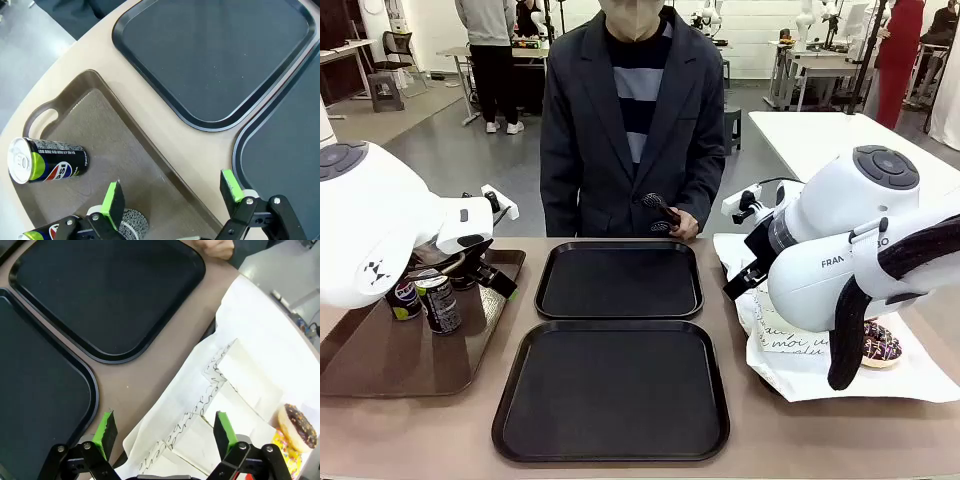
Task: Set up donuts and drinks on trays.
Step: Pick up one Pepsi coke and place it on the Flat Tray.
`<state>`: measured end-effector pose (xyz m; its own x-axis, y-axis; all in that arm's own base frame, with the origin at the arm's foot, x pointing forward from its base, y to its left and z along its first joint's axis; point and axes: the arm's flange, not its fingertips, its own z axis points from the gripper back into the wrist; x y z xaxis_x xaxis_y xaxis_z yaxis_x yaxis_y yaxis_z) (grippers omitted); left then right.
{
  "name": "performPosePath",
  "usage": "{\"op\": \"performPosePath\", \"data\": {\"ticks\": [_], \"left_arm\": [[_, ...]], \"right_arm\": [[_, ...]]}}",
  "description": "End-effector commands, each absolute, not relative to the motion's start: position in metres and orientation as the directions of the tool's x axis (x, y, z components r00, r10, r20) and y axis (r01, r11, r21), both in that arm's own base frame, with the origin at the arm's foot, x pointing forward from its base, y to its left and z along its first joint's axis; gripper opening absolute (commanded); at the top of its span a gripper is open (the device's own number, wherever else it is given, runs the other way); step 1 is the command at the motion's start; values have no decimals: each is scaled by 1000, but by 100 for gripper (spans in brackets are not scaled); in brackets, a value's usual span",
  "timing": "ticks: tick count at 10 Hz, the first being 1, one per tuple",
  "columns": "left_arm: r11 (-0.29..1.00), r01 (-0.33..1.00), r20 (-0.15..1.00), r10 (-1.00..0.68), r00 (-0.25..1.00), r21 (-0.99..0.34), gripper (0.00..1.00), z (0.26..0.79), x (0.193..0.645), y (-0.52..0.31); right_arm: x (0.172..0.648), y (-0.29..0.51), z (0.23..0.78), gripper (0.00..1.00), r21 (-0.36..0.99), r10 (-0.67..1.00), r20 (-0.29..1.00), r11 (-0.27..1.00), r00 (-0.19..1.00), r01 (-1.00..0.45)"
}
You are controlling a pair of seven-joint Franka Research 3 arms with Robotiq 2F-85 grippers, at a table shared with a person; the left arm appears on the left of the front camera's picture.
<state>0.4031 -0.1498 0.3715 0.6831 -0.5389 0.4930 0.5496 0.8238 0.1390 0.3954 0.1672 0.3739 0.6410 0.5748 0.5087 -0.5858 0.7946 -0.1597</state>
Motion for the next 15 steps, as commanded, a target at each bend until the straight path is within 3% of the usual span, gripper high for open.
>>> {"op": "performPosePath", "data": {"ticks": [1, 15], "left_arm": [[824, 550, 493, -539, 683, 139, 100, 371, 403, -150], [823, 551, 493, -540, 682, 139, 100, 371, 403, -150]], "right_arm": [[395, 167, 374, 100, -160, 575, 509, 795, 641, -586], [395, 167, 374, 100, -160, 575, 509, 794, 641, -586]]}}
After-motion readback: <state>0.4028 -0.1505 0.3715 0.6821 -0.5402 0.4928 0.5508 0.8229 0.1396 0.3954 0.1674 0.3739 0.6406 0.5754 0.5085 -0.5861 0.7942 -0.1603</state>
